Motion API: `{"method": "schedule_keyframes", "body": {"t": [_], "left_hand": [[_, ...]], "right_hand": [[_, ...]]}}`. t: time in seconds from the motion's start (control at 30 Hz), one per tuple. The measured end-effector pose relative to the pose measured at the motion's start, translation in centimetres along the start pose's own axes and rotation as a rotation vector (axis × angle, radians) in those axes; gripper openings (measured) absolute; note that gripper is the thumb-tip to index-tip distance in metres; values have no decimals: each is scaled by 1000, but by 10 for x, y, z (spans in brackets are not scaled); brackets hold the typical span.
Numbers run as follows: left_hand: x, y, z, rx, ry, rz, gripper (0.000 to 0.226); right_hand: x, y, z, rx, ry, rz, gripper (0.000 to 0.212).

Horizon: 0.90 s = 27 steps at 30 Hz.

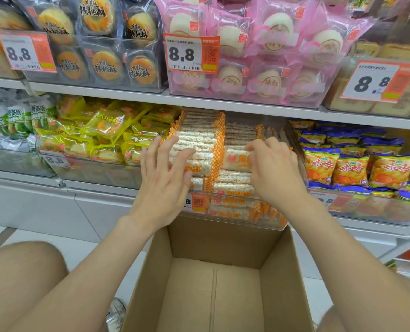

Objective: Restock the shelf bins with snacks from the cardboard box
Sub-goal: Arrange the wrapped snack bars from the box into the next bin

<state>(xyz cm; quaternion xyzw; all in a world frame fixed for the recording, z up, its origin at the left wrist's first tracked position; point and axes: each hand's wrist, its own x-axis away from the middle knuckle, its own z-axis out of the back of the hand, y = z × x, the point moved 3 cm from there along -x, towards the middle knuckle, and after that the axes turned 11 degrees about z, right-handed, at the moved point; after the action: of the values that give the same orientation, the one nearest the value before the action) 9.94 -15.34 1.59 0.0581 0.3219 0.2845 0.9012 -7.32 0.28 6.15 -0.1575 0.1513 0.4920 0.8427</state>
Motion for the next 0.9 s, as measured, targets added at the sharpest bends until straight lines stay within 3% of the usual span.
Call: {"method": "schedule_keyframes", "body": {"t": [0.07, 0.17, 0.27, 0.37, 0.57, 0.77, 0.9], "left_hand": [[-1, -1, 4, 3, 35, -5, 30], [-3, -1, 10, -37, 80, -10, 26], [-4, 5, 20, -50, 144, -64, 22], [-11, 12, 36, 155, 102, -97, 25], [-16, 28, 51, 664, -144, 31, 34], [-17, 51, 48, 555, -149, -47, 40], [-19, 61, 42, 644, -255, -42, 44]], "right_hand": [[2, -1, 8, -42, 149, -33, 28], [6, -10, 20, -356, 308, 48, 17], [14, -29, 27, -412, 304, 281, 17], [20, -34, 25, -310, 283, 410, 16], [22, -19, 19, -292, 233, 411, 16], [29, -8, 22, -335, 175, 383, 20], [35, 1, 27, -204, 173, 407, 38]]}}
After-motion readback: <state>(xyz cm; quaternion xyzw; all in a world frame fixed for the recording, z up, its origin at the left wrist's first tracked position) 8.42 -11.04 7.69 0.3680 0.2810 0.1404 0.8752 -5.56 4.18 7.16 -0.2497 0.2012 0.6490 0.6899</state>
